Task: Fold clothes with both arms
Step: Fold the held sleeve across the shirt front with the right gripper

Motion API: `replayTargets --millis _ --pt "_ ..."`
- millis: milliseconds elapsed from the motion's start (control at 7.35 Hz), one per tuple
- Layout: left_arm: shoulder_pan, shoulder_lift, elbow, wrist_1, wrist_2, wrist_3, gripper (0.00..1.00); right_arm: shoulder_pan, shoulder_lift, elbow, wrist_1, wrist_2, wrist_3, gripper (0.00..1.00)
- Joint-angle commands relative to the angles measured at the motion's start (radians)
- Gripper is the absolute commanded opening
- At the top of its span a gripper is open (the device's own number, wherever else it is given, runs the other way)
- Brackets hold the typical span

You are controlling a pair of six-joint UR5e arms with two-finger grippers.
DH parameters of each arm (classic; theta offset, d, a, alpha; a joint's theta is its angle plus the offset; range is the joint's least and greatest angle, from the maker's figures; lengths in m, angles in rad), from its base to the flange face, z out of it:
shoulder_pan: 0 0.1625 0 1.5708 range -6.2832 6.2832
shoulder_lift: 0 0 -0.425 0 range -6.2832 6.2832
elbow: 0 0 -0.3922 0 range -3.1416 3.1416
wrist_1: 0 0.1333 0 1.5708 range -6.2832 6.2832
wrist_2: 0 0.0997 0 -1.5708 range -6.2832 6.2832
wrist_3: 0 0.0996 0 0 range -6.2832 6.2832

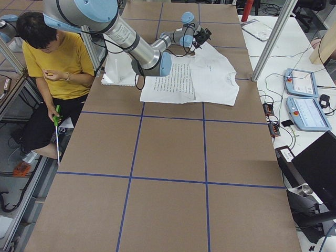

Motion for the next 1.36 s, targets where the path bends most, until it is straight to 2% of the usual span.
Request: replayTargets --millis 0,272,408,680,816,952,1224 --pt "0.079 -0.016 0.029 -0.005 0.025 -0.027 0.83 0.059 -0.15 0.206 -0.046 0.135 -0.011 0.99" --pt "0.112 -0.115 0.185 -0.01 0.025 -0.121 0.84 0.093 -0.268 0.342 -0.161 0.231 -0.086 0.99" --pt "0.151 -0.129 0.242 -0.045 0.028 -0.126 0.84 0.118 -0.355 0.441 -0.204 0.258 -0.14 0.99" --pt "0.173 -0.137 0.33 -0.148 0.028 -0.141 0.83 0.212 -0.609 0.67 -0.219 0.414 -0.311 0.99" --pt "0.191 -0.14 0.359 -0.188 0.028 -0.147 0.77 0.257 -0.669 0.707 -0.219 0.477 -0.361 0.99" --pt "0.201 -0.169 0.409 -0.218 0.028 -0.147 0.7 0.269 -0.682 0.712 -0.219 0.488 -0.363 0.99" --pt "0.218 -0.205 0.459 -0.222 0.032 -0.147 0.67 0.268 -0.698 0.714 -0.219 0.488 -0.364 0.99"
